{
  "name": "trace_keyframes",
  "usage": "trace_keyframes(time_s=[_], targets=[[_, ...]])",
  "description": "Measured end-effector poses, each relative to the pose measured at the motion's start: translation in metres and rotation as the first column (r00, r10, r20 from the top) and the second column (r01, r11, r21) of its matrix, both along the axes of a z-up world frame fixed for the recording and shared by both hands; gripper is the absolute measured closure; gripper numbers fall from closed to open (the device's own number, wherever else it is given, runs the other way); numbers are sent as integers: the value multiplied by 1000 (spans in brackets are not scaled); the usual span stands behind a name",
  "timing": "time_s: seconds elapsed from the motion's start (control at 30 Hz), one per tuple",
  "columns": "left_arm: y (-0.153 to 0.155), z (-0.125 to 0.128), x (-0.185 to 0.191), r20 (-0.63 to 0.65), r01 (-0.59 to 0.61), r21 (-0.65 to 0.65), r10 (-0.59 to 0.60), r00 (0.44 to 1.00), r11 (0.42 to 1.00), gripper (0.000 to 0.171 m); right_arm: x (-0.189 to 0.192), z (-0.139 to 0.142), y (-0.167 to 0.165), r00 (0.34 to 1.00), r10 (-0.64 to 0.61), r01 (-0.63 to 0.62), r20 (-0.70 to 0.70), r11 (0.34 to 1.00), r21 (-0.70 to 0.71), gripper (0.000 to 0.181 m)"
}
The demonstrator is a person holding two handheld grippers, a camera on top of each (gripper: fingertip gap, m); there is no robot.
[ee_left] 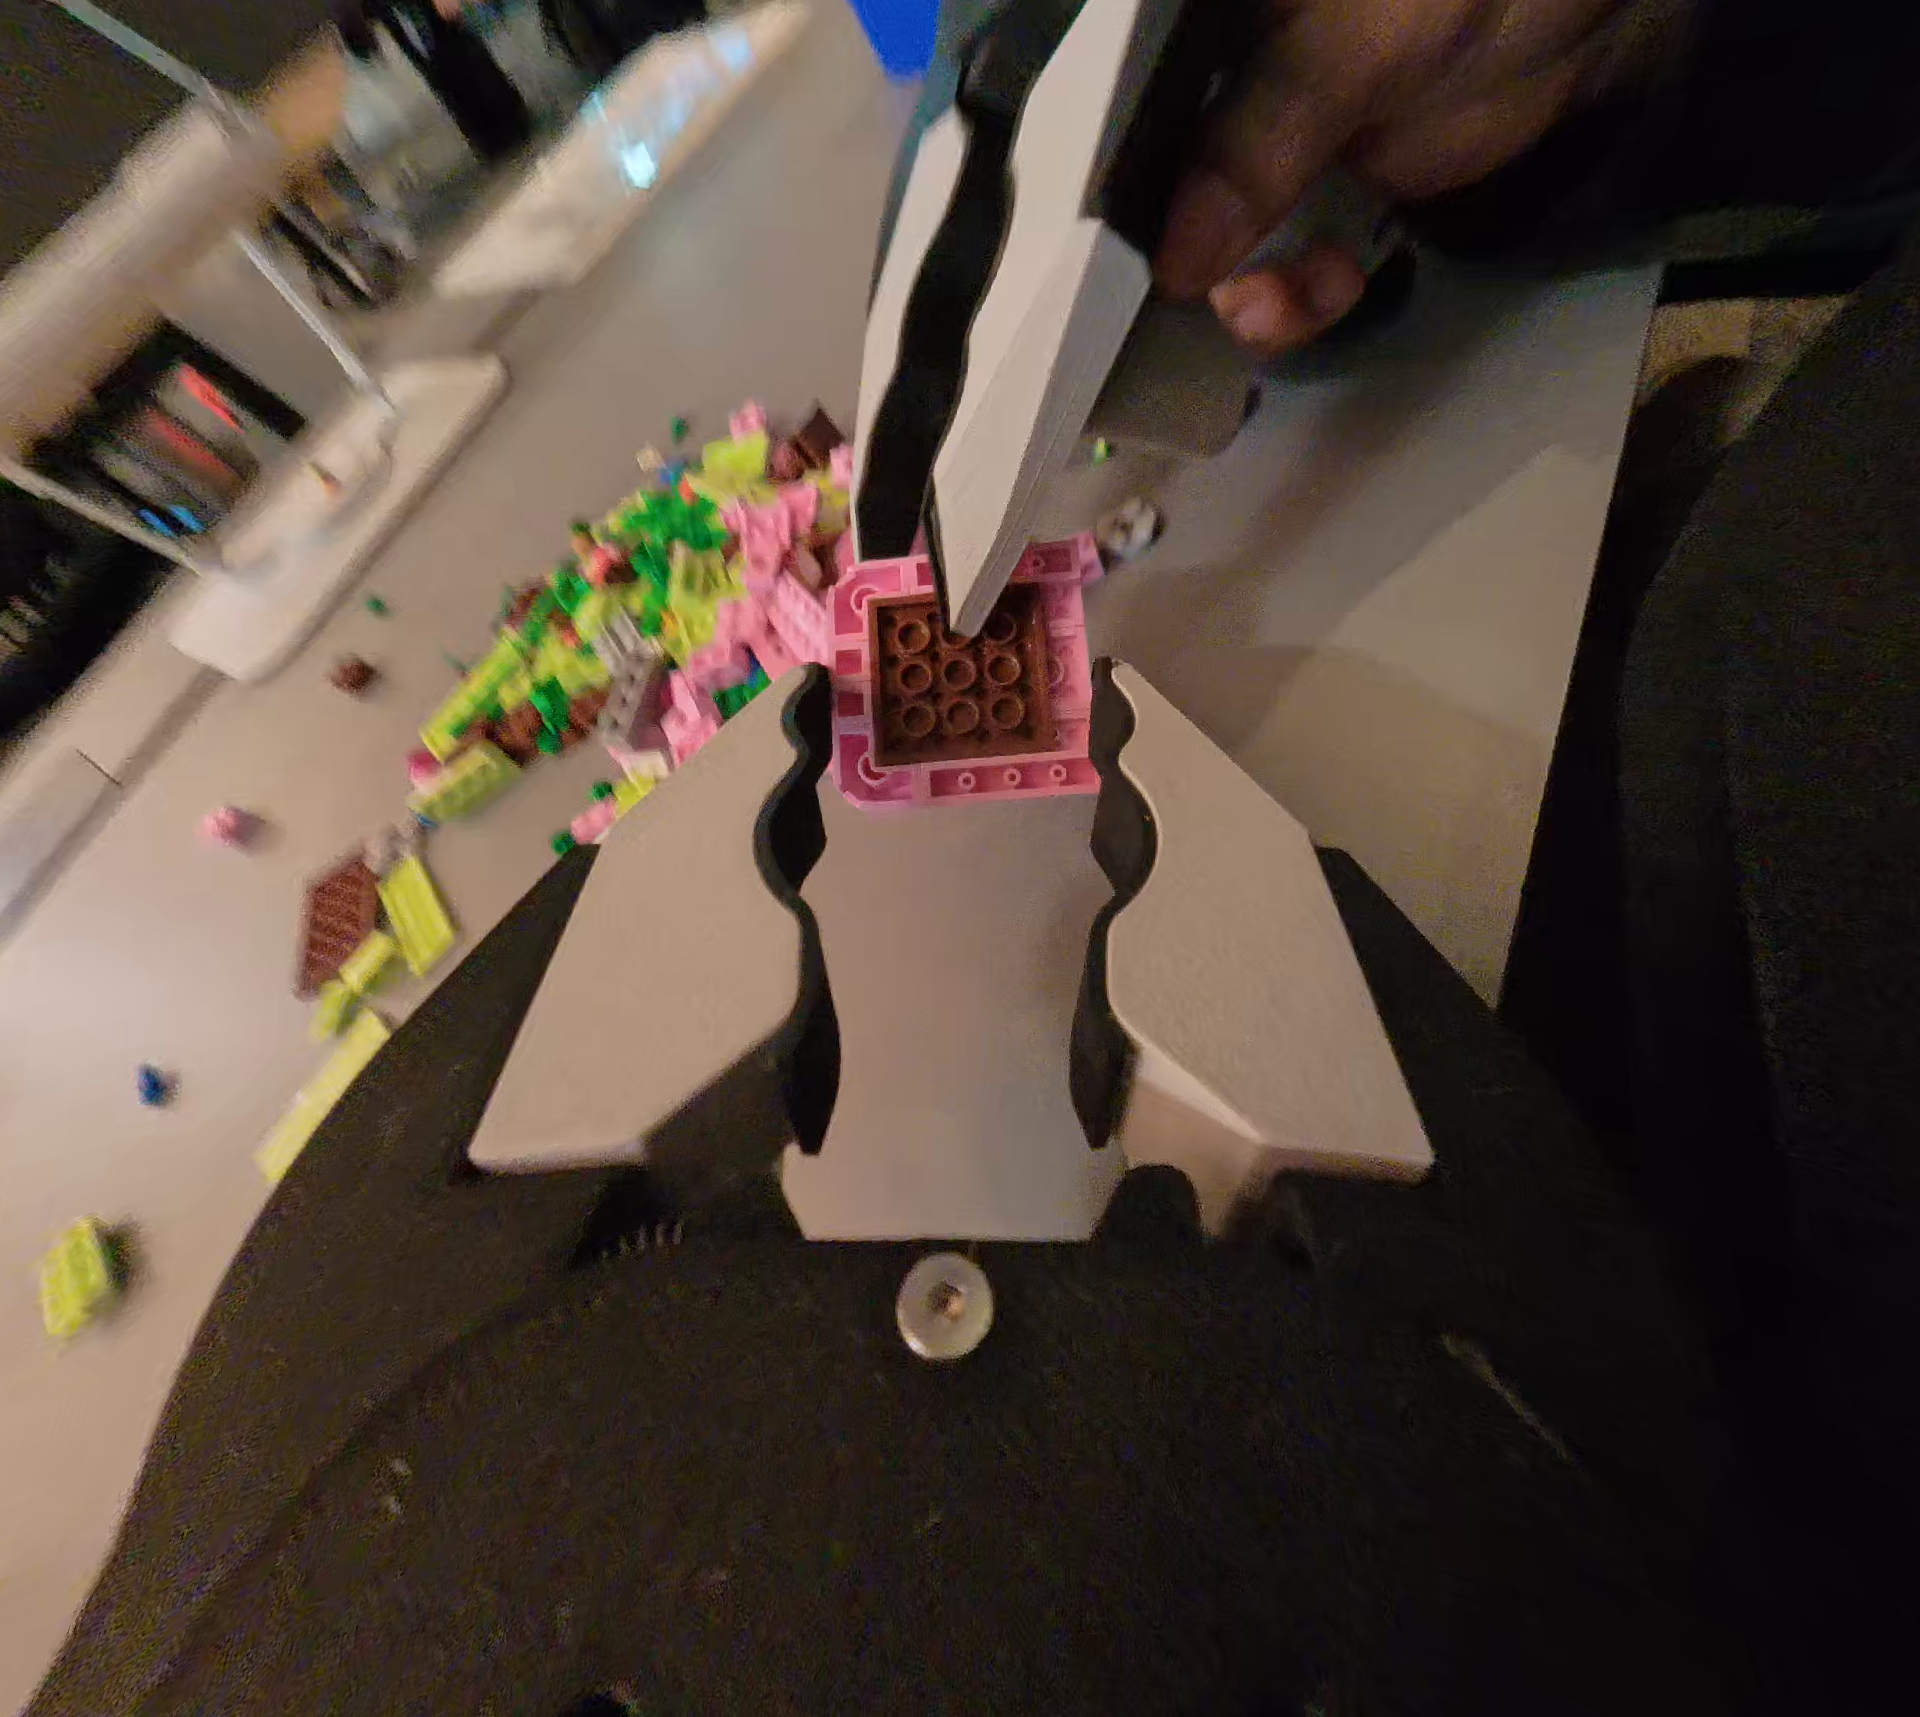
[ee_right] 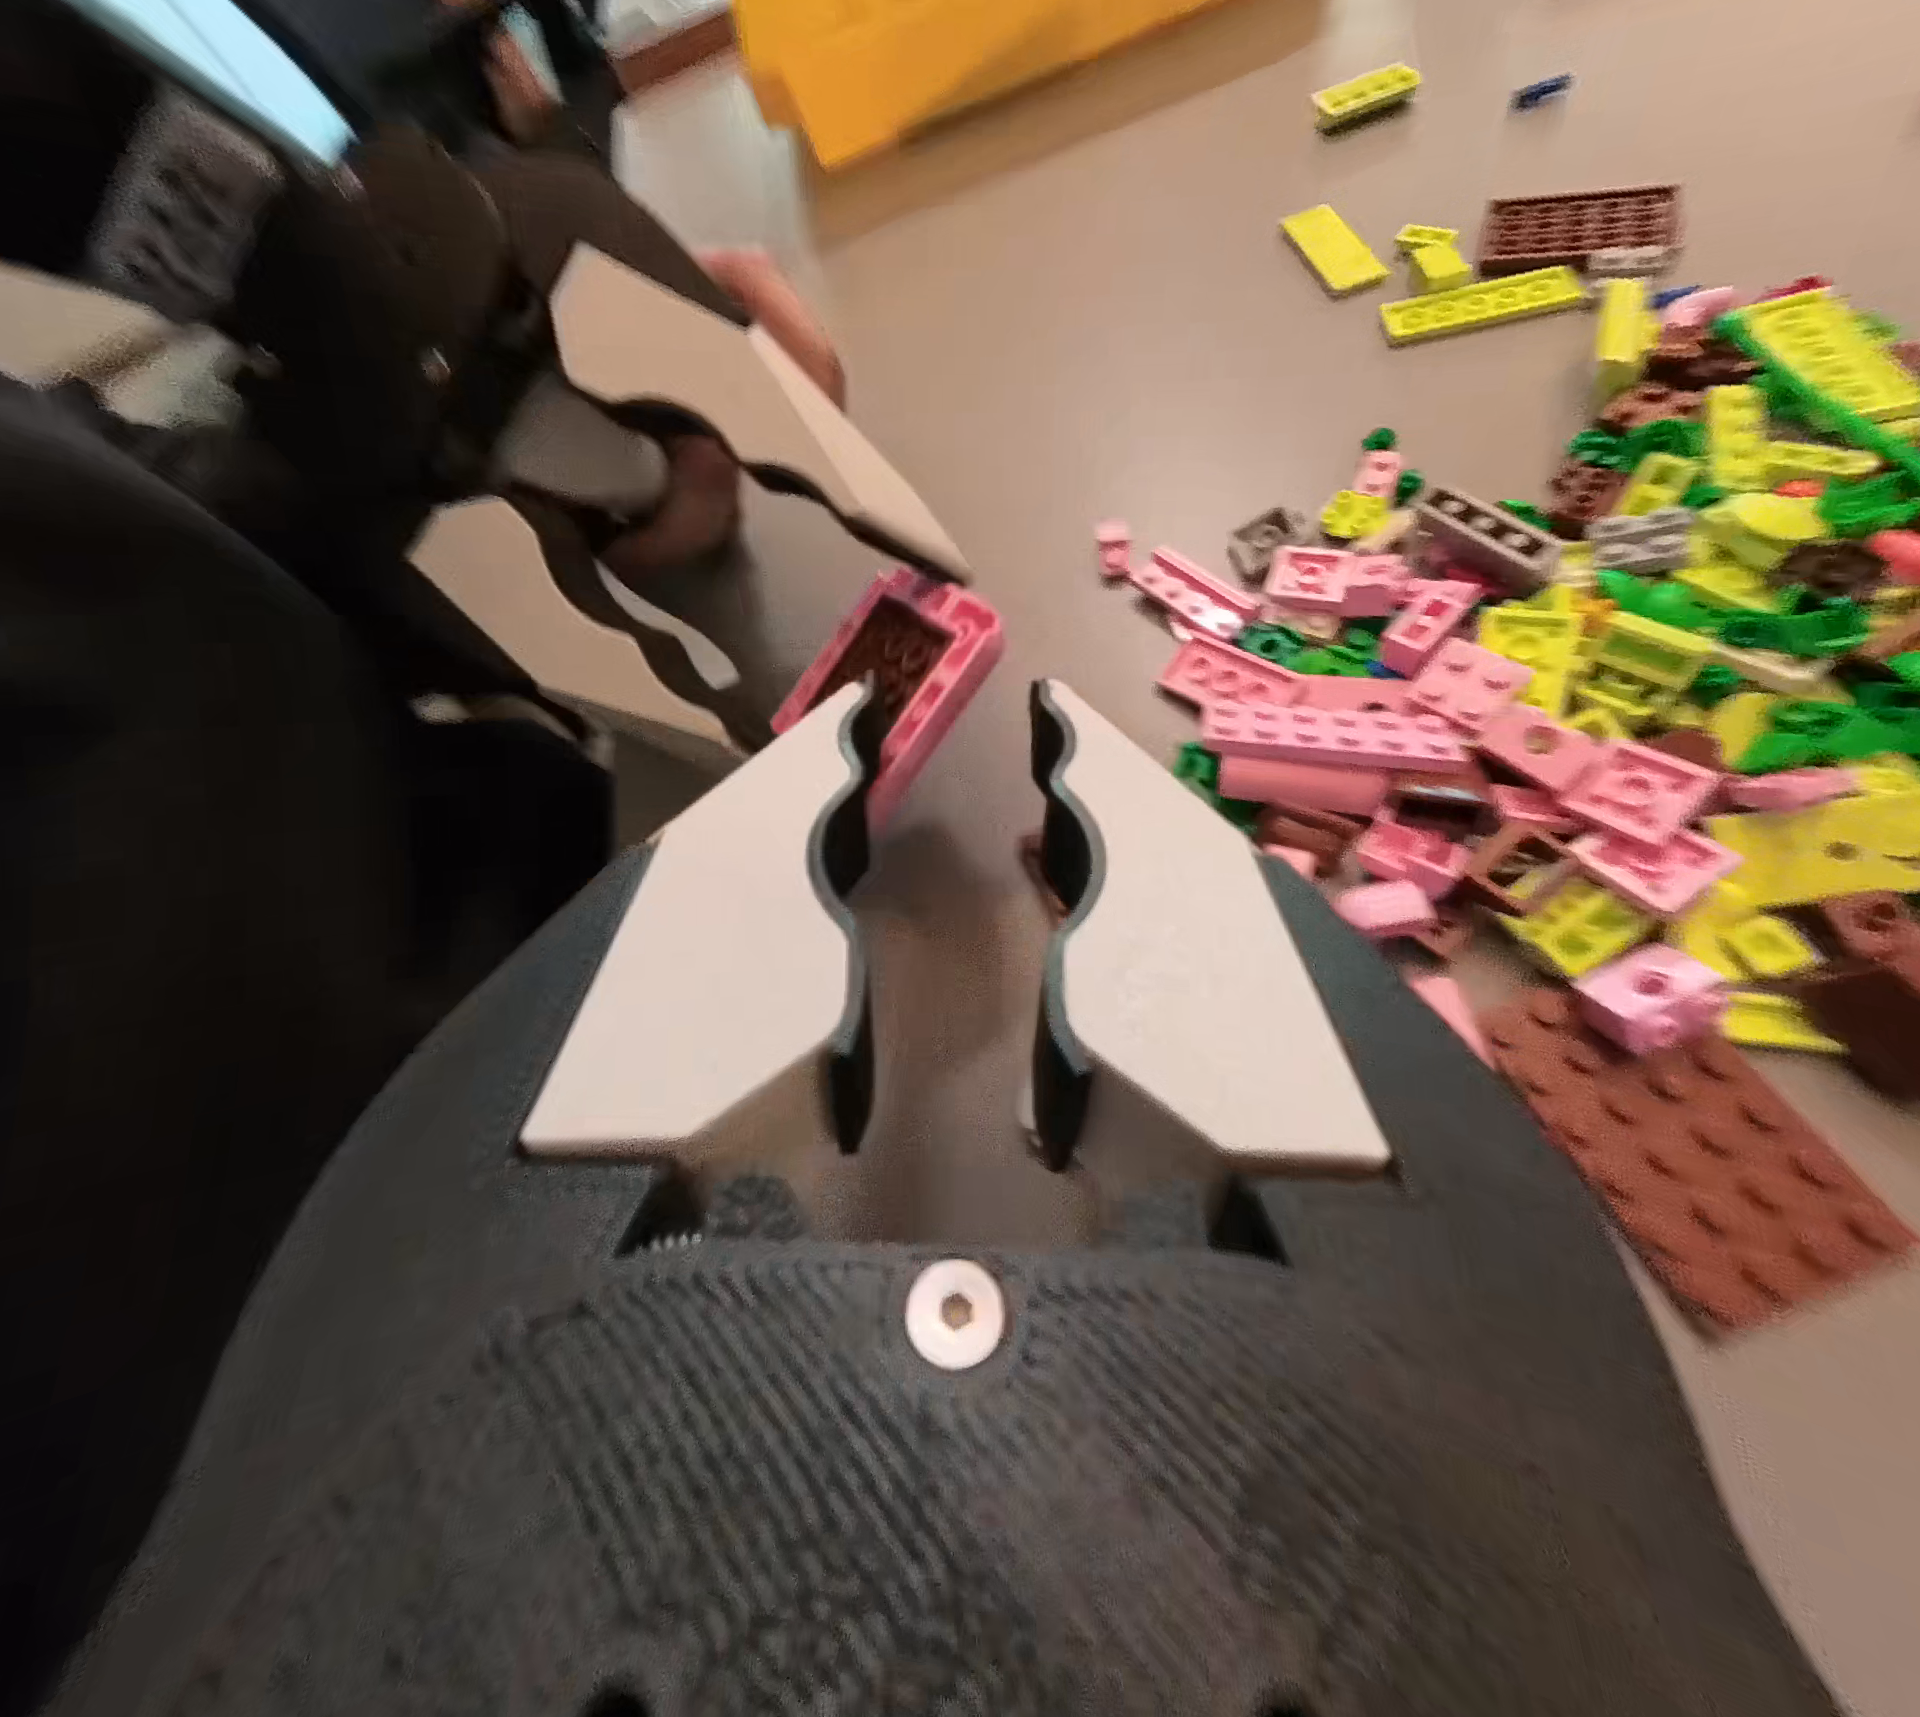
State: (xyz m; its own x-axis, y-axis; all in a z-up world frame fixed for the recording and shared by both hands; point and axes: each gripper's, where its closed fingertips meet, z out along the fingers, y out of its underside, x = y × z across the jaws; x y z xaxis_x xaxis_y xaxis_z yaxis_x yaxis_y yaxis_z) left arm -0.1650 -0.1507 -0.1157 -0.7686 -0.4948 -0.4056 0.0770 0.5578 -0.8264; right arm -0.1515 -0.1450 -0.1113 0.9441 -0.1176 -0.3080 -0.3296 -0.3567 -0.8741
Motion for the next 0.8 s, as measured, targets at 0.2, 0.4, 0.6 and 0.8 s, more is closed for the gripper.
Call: trace_keyframes(time_s=[0.2,0.4,0.6,0.8], targets=[[-9,25,-6,220,36,-63,-22,975,997,126,-19,23,3,982,120,-95,-146,981,169,171],[-11,56,-18,-150,118,-524,-228,962,843,111,-46,68,-8,911,136,-257,390,925,278,175],[-21,70,-43,-15,301,-571,-376,927,764,163,-60,83,-14,865,125,-319,487,885,339,175],[-13,69,-30,153,249,-442,-201,968,862,164,-57,99,-29,844,73,-312,532,873,376,162]])
